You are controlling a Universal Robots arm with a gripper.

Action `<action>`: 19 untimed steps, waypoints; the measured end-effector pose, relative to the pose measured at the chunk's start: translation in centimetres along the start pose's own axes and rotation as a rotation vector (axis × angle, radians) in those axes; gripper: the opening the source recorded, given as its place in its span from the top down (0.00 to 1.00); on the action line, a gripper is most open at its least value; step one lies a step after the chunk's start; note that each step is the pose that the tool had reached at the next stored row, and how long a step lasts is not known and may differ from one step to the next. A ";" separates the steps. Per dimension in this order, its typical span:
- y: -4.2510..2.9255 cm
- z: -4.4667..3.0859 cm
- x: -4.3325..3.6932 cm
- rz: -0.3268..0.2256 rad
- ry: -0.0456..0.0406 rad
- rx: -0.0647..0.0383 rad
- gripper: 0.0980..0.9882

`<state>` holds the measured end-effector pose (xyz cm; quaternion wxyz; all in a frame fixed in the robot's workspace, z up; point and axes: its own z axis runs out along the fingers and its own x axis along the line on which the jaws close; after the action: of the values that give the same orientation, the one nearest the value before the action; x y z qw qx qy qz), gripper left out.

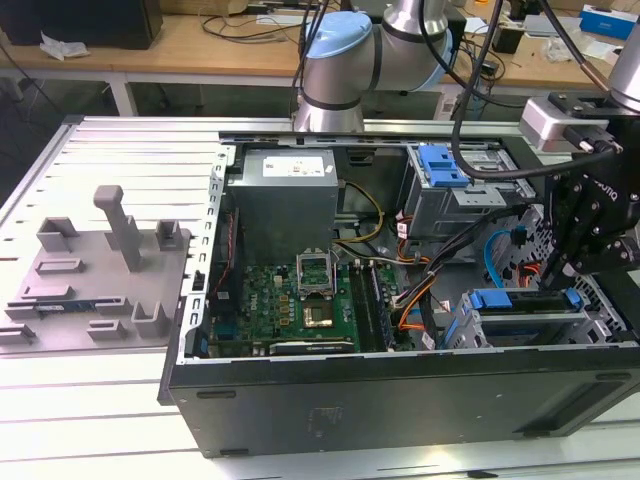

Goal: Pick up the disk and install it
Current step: 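Insert the first disk wire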

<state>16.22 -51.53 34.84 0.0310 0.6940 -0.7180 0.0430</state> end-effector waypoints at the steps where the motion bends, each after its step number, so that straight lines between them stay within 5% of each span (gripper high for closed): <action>1: 0.00 0.02 0.00 0.000 0.0000 0.000 0.92; 19: 0.01 0.62 -0.01 0.000 0.0000 0.000 0.92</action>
<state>16.22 -51.59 34.23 0.0310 0.6940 -0.7180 0.0430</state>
